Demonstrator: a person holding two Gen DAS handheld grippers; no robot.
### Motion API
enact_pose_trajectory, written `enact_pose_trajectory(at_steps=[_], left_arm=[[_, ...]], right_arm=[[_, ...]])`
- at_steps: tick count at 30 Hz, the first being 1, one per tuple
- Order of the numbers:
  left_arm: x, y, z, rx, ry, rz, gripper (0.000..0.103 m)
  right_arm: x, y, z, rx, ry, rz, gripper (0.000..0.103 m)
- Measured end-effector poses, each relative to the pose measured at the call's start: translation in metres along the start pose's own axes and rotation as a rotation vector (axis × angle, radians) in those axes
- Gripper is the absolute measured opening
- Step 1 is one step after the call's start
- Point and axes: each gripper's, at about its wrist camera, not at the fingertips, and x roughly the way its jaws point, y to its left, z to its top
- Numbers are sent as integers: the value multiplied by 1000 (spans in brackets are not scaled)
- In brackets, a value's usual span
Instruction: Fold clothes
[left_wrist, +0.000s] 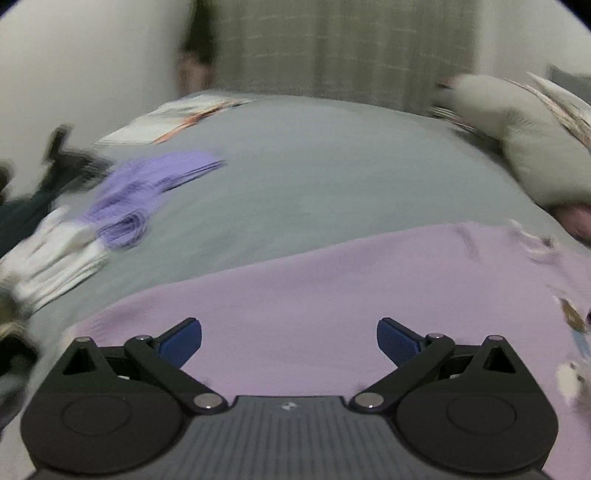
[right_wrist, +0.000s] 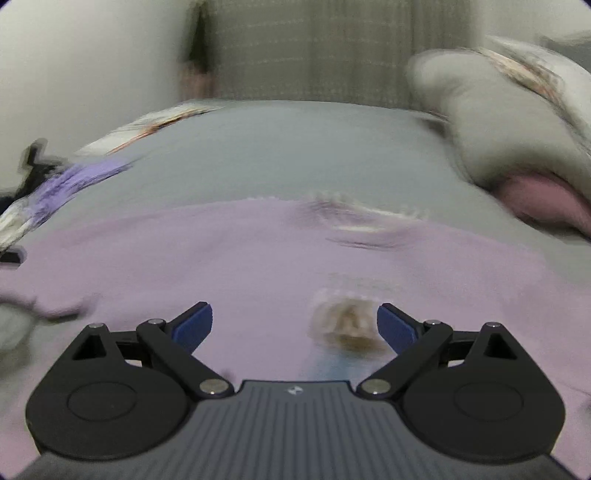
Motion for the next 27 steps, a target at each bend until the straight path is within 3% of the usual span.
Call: enact_pose_trajectory(at_steps=[1,3,4,6,8,9,12,13,16,17,19,21,23,25,27], left_arm=[[3,-15,0,36,-5,-12,101],[13,-41,-3,96,12,-25,101],[21,-52,-6,122,34,-18,101],[35,-59,-9,134,83,12,101],[50,-58,-10,105,122,30,101],[54,-56,-8,86,123,31,101],[54,-59,-5,55,94,14,101],[51,-65,-5,63,76,-16,101],[44,-80,-9,92,55,-117,102],[44,-82,-11,85,64,-146,102],[47,-87,-13,67,85,-206,102],[51,-91,-16,81,89,-198,102],[60,-94,-18,103,95,-161,103],[69,-90,-18,83,108,-179,103],[71,-87,-16,79,101,-187,103]], right_arm=[[0,-23,-2,19,-2,-21,96],[11,-97,-16,40,83,-109,96],[18,-111,-21,48,115,-139,96],[-5,-191,-45,116,82,-48,96],[-22,-229,-45,198,78,-9,95],[-25,-238,-40,199,88,-65,95],[-31,-263,-41,135,108,-399,96],[-31,-275,-46,174,117,-448,96],[-34,-293,-49,288,69,-410,96],[-34,-285,-38,264,38,-430,96],[-32,-267,-23,196,-26,-345,96],[-14,-242,-2,55,-42,-264,96],[11,-240,-1,-9,27,-311,96],[33,-249,-7,-26,115,-319,98],[33,-270,-14,34,77,-295,100]])
